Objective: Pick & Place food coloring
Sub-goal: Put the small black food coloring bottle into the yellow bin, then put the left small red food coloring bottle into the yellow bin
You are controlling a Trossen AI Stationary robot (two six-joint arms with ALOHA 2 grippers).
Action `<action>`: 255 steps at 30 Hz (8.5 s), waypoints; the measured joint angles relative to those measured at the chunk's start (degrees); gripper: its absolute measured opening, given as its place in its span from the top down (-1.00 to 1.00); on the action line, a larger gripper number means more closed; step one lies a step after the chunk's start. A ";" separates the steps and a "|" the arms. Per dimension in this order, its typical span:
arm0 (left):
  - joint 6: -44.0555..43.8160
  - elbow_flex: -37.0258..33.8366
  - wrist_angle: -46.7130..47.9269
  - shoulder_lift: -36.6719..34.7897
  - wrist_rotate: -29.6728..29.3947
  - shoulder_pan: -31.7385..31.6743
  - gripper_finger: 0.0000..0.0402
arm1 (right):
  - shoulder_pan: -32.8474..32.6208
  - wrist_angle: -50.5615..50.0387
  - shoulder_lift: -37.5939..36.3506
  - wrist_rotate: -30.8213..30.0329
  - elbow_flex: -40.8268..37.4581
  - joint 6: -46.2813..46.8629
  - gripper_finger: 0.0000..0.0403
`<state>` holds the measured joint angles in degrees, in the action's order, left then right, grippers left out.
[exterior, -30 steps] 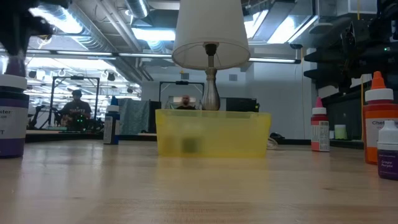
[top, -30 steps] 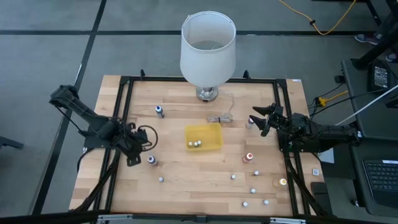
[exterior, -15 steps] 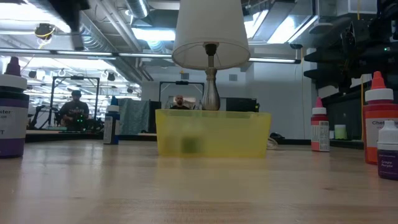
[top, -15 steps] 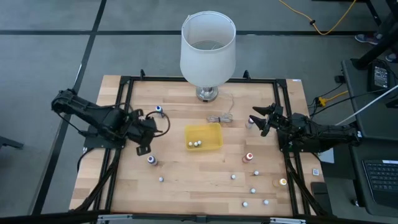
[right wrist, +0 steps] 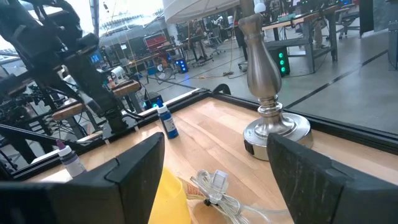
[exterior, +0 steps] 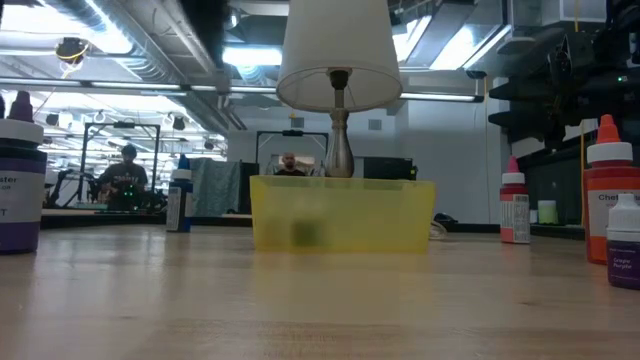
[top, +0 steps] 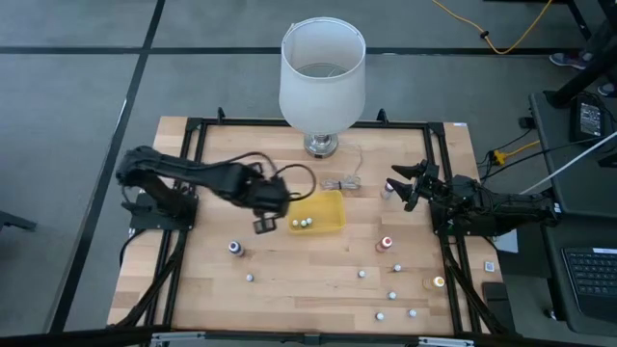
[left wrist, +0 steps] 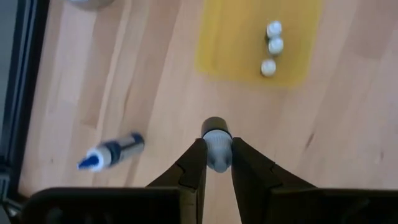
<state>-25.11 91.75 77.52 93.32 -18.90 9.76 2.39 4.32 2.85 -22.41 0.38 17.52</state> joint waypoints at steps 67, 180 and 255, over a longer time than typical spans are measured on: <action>9.38 25.79 -10.04 39.12 14.54 -5.13 0.53 | 0.01 0.00 0.00 0.00 0.02 0.00 -0.41; 29.66 -28.64 -35.58 7.99 16.28 28.74 -0.10 | 0.00 -0.02 0.02 0.00 0.00 0.00 -0.41; 18.83 10.74 6.90 -2.84 14.36 6.12 0.68 | 0.02 -0.01 0.01 0.00 0.00 0.00 -0.41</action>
<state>-6.28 102.48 84.42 90.49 -4.54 15.88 2.42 4.31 2.87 -22.41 0.38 17.52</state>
